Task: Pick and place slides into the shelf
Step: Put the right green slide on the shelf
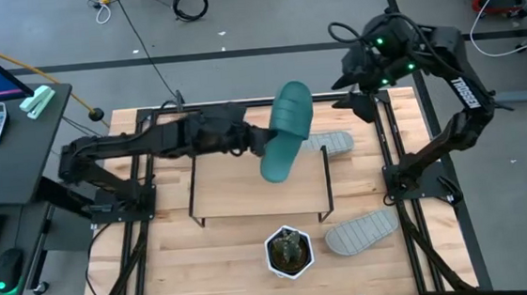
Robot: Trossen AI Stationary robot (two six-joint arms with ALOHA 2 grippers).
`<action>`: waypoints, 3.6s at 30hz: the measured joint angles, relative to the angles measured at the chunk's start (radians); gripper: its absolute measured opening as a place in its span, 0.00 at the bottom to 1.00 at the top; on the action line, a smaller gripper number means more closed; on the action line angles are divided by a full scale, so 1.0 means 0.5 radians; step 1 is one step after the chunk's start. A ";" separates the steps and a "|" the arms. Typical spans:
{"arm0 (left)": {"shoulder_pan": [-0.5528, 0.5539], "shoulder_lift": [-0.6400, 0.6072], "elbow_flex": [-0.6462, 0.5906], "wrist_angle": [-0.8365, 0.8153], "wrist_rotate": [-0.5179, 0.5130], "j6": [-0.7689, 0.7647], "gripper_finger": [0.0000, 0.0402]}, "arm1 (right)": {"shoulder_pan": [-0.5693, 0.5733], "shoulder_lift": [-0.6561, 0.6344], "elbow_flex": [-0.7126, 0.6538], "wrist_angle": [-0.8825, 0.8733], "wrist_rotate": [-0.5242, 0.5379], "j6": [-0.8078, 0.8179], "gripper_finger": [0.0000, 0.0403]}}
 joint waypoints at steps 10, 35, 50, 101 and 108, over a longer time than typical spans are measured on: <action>0.092 0.550 1.059 -1.079 0.057 0.107 0.21 | 0.021 -0.050 -0.001 -0.075 0.024 -0.024 0.64; -0.070 0.881 0.995 -0.869 -0.466 -1.008 0.21 | 0.143 -0.100 -0.001 -0.073 0.364 -0.098 0.61; -0.204 0.970 0.995 -0.865 -0.584 -1.240 0.21 | 0.143 -0.099 -0.002 -0.073 0.363 -0.096 0.60; -0.225 1.149 0.996 -0.825 -0.558 -1.227 0.21 | 0.143 -0.097 -0.002 -0.072 0.359 -0.057 0.60; -0.224 1.177 0.998 -0.799 -0.494 -1.244 0.21 | 0.143 -0.097 -0.002 -0.073 0.359 -0.057 0.60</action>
